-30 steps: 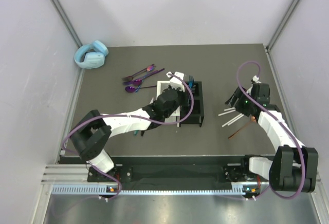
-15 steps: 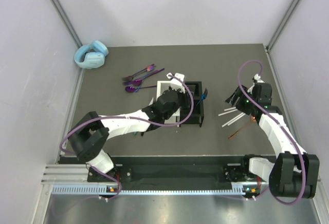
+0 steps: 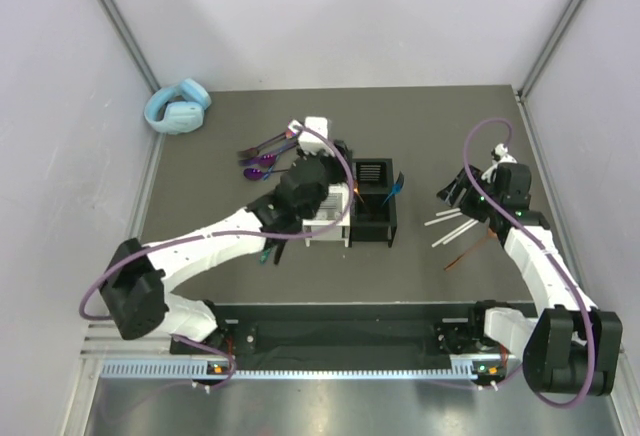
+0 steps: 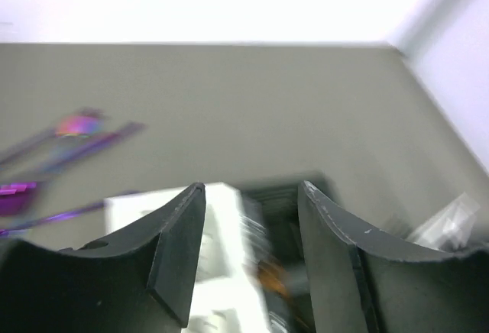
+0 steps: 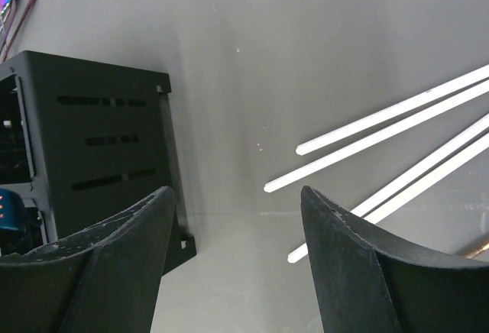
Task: Sort the eating utensils into containers
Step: Place the fork in the container.
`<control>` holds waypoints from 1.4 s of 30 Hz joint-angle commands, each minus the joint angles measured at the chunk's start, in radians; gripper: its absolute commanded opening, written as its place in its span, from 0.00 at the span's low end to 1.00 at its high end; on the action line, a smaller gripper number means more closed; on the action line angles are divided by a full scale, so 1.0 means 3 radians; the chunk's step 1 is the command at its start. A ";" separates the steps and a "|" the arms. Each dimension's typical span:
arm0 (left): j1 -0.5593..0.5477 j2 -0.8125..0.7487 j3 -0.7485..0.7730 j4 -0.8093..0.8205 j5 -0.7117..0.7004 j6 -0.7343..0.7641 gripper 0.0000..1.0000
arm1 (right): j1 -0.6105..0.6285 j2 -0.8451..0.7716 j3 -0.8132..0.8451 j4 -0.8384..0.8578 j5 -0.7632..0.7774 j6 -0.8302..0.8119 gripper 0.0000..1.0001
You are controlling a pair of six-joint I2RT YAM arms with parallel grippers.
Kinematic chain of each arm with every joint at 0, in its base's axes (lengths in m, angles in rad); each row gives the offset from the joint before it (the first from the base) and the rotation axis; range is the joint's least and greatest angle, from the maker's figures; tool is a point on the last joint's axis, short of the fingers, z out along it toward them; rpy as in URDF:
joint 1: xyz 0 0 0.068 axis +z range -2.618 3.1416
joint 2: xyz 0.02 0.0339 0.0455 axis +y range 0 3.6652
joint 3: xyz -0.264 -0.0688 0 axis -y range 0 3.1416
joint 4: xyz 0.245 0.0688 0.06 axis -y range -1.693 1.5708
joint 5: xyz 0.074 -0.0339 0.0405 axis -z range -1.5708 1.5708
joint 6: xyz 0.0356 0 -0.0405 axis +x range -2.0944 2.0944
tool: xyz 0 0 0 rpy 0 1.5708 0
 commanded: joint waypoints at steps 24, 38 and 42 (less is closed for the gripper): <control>0.1980 0.1888 0.2095 -0.1672 0.0692 0.0047 0.72 | -0.0011 0.0032 -0.0094 0.0139 -0.0090 -0.0001 0.68; 0.2046 0.2610 0.2521 -0.1779 0.0748 0.0093 0.66 | -0.0011 0.0098 -0.0104 0.0149 -0.0085 -0.0027 0.68; 0.2057 0.2661 0.2526 -0.1749 0.0742 0.0109 0.65 | -0.0011 0.0114 -0.0104 0.0144 -0.0095 -0.0022 0.68</control>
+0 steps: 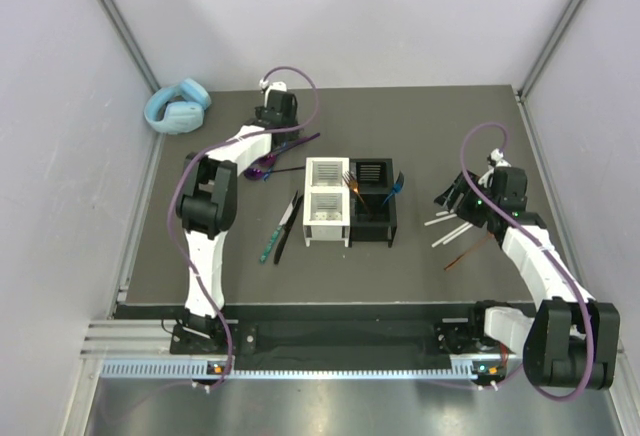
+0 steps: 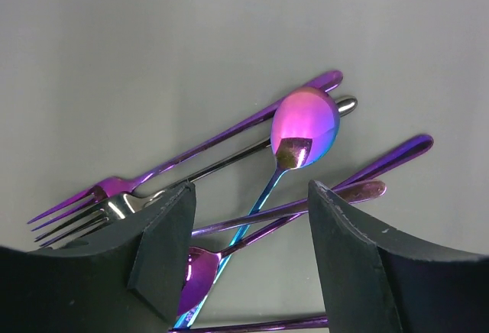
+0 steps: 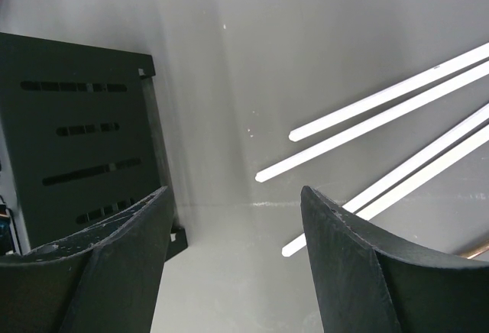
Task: Sort the eating utensils into containers
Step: Place the fork in the container, then pick up the spoon from the center of the board.
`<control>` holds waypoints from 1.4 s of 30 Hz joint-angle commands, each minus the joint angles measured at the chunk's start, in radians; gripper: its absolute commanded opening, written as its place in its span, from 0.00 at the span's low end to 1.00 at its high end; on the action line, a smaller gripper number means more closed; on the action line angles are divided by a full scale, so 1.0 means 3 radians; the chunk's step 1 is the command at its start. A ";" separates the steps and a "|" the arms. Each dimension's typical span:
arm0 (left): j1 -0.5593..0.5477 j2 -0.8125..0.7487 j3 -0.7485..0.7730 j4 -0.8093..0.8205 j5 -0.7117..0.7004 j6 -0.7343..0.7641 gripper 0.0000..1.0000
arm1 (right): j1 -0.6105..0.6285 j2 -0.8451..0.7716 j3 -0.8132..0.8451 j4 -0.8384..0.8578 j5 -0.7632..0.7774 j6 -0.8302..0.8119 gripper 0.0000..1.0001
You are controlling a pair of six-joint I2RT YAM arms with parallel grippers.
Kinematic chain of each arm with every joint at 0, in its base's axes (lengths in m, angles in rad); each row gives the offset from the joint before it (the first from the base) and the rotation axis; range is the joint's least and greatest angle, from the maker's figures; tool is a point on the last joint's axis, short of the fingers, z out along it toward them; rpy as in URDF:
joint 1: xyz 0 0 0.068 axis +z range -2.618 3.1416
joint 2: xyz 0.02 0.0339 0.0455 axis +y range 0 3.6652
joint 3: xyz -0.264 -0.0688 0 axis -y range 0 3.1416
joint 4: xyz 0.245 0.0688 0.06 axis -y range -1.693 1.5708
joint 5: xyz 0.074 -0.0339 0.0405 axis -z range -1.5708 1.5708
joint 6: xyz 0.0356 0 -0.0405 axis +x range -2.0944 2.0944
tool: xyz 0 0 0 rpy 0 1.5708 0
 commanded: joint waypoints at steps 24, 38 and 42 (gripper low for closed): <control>0.0048 0.0286 0.0153 0.0104 0.0082 0.0100 0.60 | -0.0011 0.0093 0.0061 0.0042 -0.0028 -0.0050 0.68; 0.0053 0.0383 0.0174 0.0140 0.0051 0.0095 0.57 | -0.0011 0.0118 0.0046 0.0047 -0.0017 -0.0055 0.68; 0.0053 0.0383 0.0174 0.0176 0.0036 0.0100 0.55 | -0.0011 0.0144 0.0041 0.0068 -0.0017 -0.0060 0.68</control>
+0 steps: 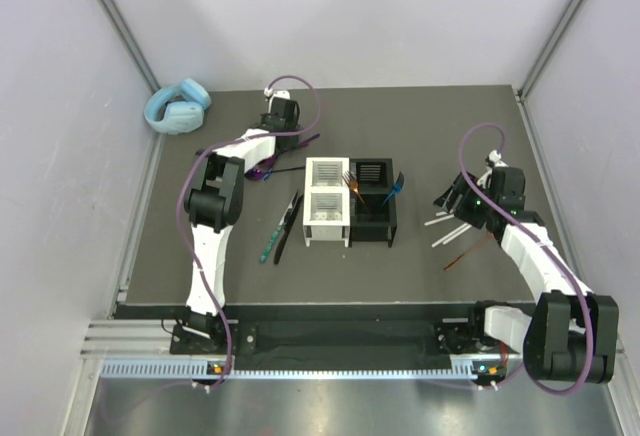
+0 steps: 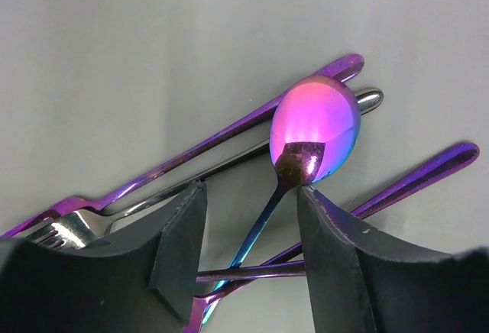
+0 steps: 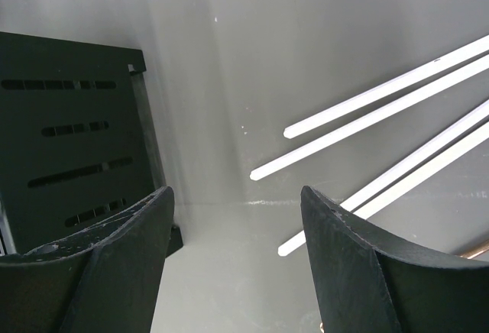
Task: Sort the eating utensils into containers
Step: Pick up the spoon from the center of the board.
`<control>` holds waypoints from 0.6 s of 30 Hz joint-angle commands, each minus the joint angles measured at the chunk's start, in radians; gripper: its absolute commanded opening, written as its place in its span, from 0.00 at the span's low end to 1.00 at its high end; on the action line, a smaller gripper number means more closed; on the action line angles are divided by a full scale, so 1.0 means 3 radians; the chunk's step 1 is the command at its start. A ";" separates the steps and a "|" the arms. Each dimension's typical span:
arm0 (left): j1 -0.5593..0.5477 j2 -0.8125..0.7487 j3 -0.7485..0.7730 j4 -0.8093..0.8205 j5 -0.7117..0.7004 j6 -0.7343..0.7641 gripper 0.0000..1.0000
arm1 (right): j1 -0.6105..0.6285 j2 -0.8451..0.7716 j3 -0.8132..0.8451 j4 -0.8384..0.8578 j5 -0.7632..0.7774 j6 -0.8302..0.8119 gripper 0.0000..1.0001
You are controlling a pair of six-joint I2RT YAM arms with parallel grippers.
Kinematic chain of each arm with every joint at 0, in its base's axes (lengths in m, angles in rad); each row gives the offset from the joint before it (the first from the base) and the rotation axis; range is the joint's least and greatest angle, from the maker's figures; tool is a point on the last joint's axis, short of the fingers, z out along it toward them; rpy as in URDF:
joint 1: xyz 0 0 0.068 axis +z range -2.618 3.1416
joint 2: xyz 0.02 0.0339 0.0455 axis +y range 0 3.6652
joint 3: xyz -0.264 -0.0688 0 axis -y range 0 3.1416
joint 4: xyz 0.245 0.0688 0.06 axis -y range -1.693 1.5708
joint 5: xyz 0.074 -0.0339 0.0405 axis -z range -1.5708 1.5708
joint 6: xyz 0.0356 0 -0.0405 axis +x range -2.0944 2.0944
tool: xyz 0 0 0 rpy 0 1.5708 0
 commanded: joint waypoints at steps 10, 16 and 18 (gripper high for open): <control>0.0025 -0.0078 -0.0099 0.0210 0.0109 -0.0003 0.00 | -0.0011 0.0104 0.0015 0.0115 -0.0017 -0.0041 0.68; 0.0025 -0.0307 -0.0318 0.0236 0.0313 -0.0039 0.00 | -0.0011 0.0135 0.0000 0.0146 -0.0033 -0.0021 0.68; 0.0025 -0.0445 -0.0411 0.0282 0.0349 -0.0064 0.00 | -0.0011 0.0130 0.0000 0.0151 -0.0038 -0.0016 0.68</control>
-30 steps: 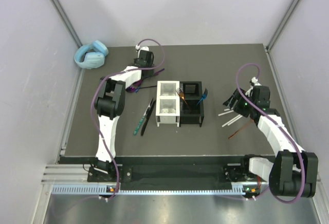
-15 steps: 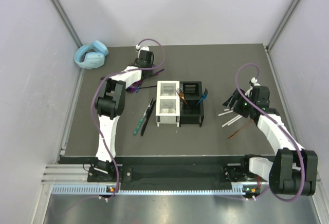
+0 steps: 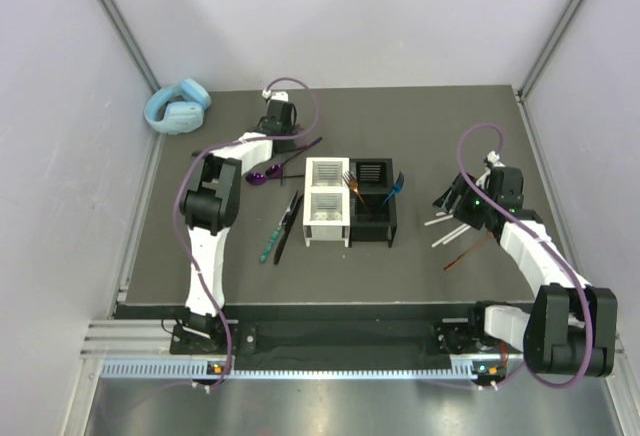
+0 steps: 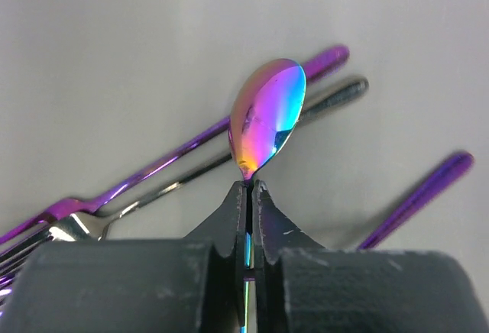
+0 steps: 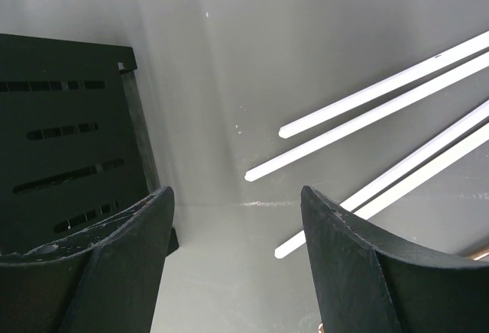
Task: Sort the eating utensils into containers
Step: Pick up the spoon from the center of the board.
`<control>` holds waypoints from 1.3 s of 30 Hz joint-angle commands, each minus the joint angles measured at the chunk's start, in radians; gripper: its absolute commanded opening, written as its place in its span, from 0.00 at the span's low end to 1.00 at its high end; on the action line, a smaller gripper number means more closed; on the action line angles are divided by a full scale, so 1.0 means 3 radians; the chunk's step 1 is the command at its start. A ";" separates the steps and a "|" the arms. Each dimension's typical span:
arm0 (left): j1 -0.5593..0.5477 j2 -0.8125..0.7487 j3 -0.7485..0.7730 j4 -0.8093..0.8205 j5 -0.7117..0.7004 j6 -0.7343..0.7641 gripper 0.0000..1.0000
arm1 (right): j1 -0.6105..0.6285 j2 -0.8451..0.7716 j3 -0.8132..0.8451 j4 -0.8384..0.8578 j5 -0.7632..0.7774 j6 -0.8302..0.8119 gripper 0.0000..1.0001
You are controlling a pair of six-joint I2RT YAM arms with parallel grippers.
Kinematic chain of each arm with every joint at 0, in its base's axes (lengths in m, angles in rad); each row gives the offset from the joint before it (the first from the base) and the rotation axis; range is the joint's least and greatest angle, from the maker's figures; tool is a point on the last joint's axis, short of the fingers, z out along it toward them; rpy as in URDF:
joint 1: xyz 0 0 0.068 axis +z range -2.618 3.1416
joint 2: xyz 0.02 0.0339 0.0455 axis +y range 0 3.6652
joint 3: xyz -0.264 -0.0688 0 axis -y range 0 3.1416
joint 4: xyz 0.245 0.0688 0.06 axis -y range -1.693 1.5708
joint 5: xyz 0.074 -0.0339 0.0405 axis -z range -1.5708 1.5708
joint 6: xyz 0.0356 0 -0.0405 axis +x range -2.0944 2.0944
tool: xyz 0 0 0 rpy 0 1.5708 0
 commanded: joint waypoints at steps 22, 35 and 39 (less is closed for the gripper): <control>-0.0165 -0.1608 -0.1998 0.1526 0.0489 -0.0090 0.00 | -0.0011 0.0003 -0.0036 0.0143 -0.0063 0.0009 0.68; -0.0314 -0.2022 -0.2373 0.1967 -0.0023 -0.0157 0.00 | -0.0011 -0.0043 -0.0036 0.0113 -0.0063 -0.0012 0.68; -0.0319 -0.2227 -0.2399 0.1962 -0.0145 -0.0146 0.00 | -0.0011 -0.0028 -0.0026 0.0113 -0.0058 -0.0007 0.68</control>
